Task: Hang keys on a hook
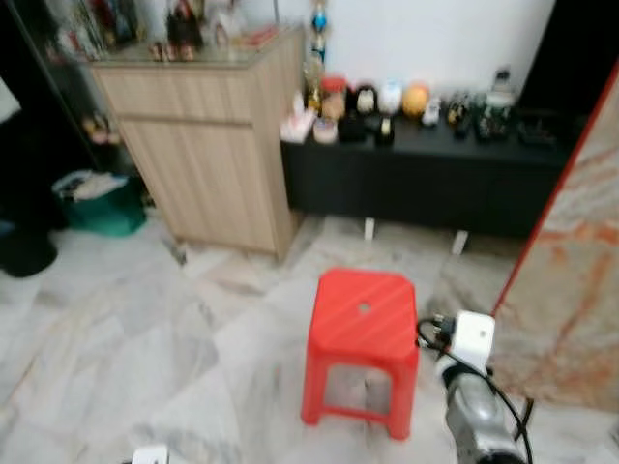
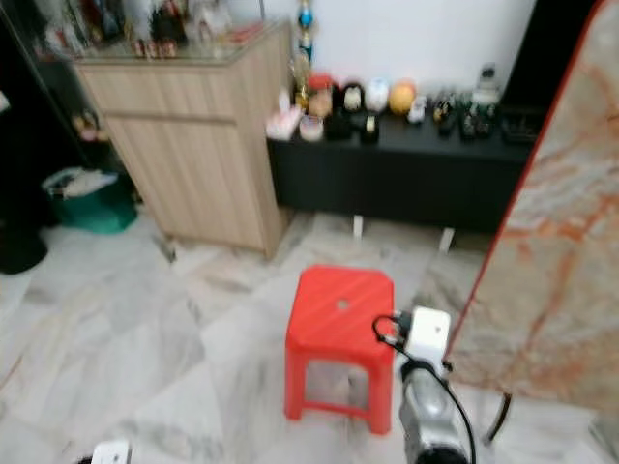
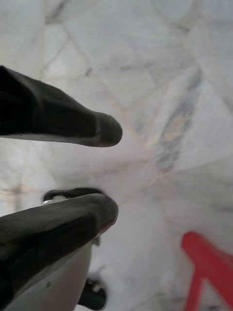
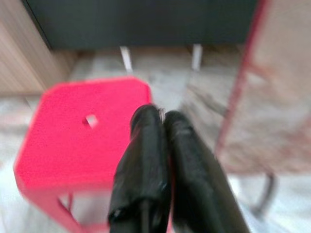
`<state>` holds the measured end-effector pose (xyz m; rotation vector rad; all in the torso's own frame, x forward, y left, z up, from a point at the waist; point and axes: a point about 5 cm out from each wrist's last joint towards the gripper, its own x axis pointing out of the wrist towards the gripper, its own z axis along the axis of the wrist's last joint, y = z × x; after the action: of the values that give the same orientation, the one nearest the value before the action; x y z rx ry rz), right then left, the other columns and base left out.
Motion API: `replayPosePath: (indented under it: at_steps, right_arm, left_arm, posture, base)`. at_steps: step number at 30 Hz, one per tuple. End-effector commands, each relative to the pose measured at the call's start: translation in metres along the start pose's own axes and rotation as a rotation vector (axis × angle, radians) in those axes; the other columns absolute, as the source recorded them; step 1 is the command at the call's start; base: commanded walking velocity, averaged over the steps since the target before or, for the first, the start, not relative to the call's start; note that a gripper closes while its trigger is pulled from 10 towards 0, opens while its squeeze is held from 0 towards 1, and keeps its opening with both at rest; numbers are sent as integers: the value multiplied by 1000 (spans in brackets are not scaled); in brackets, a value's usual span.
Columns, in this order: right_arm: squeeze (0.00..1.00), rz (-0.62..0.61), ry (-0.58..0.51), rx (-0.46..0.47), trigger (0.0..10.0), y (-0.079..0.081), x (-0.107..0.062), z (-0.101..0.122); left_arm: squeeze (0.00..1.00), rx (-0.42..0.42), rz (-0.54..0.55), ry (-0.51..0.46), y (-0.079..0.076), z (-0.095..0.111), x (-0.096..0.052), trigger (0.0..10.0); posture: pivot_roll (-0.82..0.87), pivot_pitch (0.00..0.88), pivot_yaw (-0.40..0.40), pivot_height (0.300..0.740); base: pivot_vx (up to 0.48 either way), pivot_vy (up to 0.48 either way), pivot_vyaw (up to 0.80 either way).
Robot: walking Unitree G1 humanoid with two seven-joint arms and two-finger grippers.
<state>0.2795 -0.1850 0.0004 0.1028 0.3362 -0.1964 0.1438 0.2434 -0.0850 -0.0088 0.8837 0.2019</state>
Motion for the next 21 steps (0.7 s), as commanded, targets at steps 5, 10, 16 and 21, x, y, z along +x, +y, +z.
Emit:
replayPosePath:
  at_steps: [5, 10, 16, 21]
  right_arm:
    - [0, -284, -81, -90, 10000, -31, 3, 18]
    - [0, -449, -123, -164, 10000, -52, 0, 26]
    - [0, -598, -177, -238, 10000, -64, -5, 33]
    - [0, -697, -218, -281, 10000, -70, -9, 38]
  left_arm:
    - [0, 12, -3, -11, -2, 3, 1, 10000]
    - [0, 13, -5, -22, -3, 4, 1, 10000]
    - [0, 13, -6, -34, -5, 6, 1, 10000]
    - [0, 15, -9, -44, -5, 8, 2, 10000]
  posture:
    - [11, 0, 11, 740]
    - [12, 0, 11, 740]
    - [14, 0, 13, 740]
    - [15, 0, 17, 740]
  base:
    - [0, 0, 0]
    - [0, 0, 0]
    - [0, 0, 0]
    - [0, 0, 0]
